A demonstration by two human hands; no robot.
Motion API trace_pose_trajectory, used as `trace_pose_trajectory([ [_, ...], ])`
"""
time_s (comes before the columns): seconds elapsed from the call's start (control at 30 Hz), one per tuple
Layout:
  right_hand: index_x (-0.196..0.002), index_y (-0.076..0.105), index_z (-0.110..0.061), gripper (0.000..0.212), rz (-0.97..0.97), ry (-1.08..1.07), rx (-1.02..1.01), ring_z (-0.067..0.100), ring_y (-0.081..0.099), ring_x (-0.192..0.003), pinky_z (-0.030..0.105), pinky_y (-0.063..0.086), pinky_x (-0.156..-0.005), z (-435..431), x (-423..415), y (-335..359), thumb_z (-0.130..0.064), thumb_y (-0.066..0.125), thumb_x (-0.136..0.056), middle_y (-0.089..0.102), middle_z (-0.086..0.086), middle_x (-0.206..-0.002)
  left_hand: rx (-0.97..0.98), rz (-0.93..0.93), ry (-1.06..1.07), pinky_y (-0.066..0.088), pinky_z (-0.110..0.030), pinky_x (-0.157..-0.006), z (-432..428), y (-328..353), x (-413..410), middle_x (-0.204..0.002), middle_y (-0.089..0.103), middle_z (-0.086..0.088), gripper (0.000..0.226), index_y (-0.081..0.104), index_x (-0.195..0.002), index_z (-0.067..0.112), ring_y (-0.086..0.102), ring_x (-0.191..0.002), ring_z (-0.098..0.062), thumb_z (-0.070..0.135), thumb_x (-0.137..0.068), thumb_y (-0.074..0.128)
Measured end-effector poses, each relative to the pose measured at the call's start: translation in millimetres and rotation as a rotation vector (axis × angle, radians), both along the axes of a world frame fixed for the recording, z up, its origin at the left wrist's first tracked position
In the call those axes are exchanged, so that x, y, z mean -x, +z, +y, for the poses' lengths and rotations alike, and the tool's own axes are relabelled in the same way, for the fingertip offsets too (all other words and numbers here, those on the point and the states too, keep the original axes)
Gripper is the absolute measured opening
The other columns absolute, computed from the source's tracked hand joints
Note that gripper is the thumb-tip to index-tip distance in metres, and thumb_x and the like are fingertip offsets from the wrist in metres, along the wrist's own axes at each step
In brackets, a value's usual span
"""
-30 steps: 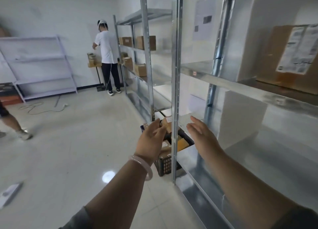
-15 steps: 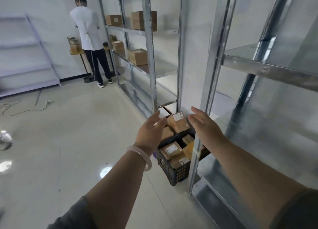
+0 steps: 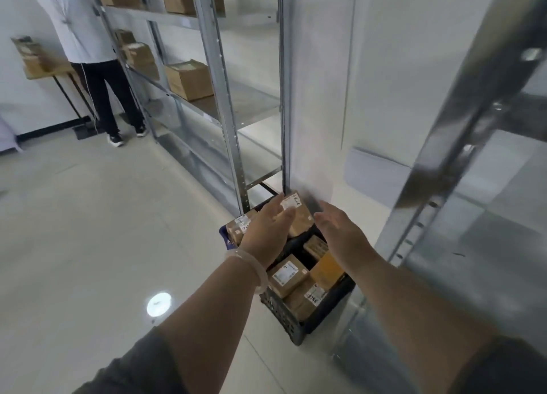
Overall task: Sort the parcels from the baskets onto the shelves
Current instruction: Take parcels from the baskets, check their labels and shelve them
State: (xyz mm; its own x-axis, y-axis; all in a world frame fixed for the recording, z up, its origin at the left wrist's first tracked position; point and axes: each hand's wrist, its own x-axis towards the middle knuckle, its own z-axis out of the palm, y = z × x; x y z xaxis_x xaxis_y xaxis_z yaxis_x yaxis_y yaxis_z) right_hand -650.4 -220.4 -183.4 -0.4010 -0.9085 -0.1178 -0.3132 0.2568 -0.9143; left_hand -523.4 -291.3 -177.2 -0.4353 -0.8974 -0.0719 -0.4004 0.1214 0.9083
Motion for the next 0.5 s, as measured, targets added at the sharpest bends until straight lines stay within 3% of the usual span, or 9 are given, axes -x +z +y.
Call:
trace_pose_trajectory([
  [0.17,-0.124,0.042,-0.037,0.022,0.011,-0.005,-0.044,-0.001,0.040,-0.099,0.019,0.032,-0.084,-77.9,24.9,-11.0,-0.038,0.035,-0.104,0.042,-0.017,-0.111,-0.032,-0.056,-0.062,0.032,-0.024,-0.095,-81.8,-15.4,28.9,-0.147,0.047,0.002,0.048,0.036,-0.149,0.032,0.044,-0.132,-0.014,0.041,-0.102,0.040],
  [0.23,-0.135,0.042,-0.032,0.034,0.007,-0.028,-0.062,0.001,0.040,-0.109,0.023,0.030,-0.094,-105.0,36.6,-19.5,-0.042,0.035,-0.103,0.043,-0.019,-0.117,-0.072,-0.044,-0.089,0.034,-0.017,-0.089,-110.0,-22.3,40.4,-0.147,0.047,0.001,0.048,0.035,-0.149,0.030,0.045,-0.130,-0.013,0.039,-0.102,0.040],
  [0.33,-0.148,0.033,-0.028,0.048,-0.003,-0.135,-0.141,0.015,0.037,-0.135,0.034,0.026,-0.111,-139.9,57.7,-43.0,-0.045,0.035,-0.102,0.040,-0.008,-0.147,-0.174,0.003,-0.137,0.035,-0.003,-0.076,-149.6,-41.1,59.2,-0.146,0.047,0.000,0.045,0.038,-0.147,0.024,0.047,-0.120,-0.006,0.030,-0.103,0.043],
  [0.43,-0.149,0.031,-0.030,0.048,-0.067,-0.274,-0.171,0.019,0.032,-0.140,0.037,0.025,-0.114,-166.0,79.4,-74.4,-0.044,0.034,-0.103,0.035,-0.005,-0.153,-0.252,-0.014,-0.208,0.040,-0.004,-0.064,-190.8,-68.7,85.1,-0.142,0.048,0.004,0.047,0.034,-0.150,0.027,0.049,-0.108,-0.002,0.031,-0.103,0.042],
  [0.5,-0.148,0.032,-0.030,0.047,-0.094,-0.370,-0.192,0.020,0.032,-0.140,0.034,0.025,-0.112,-178.8,91.4,-96.6,-0.043,0.034,-0.103,0.034,-0.003,-0.153,-0.289,-0.009,-0.264,0.042,-0.011,-0.077,-218.0,-89.9,101.4,-0.145,0.045,0.004,0.048,0.033,-0.150,0.031,0.047,-0.117,-0.007,0.034,-0.103,0.041],
])
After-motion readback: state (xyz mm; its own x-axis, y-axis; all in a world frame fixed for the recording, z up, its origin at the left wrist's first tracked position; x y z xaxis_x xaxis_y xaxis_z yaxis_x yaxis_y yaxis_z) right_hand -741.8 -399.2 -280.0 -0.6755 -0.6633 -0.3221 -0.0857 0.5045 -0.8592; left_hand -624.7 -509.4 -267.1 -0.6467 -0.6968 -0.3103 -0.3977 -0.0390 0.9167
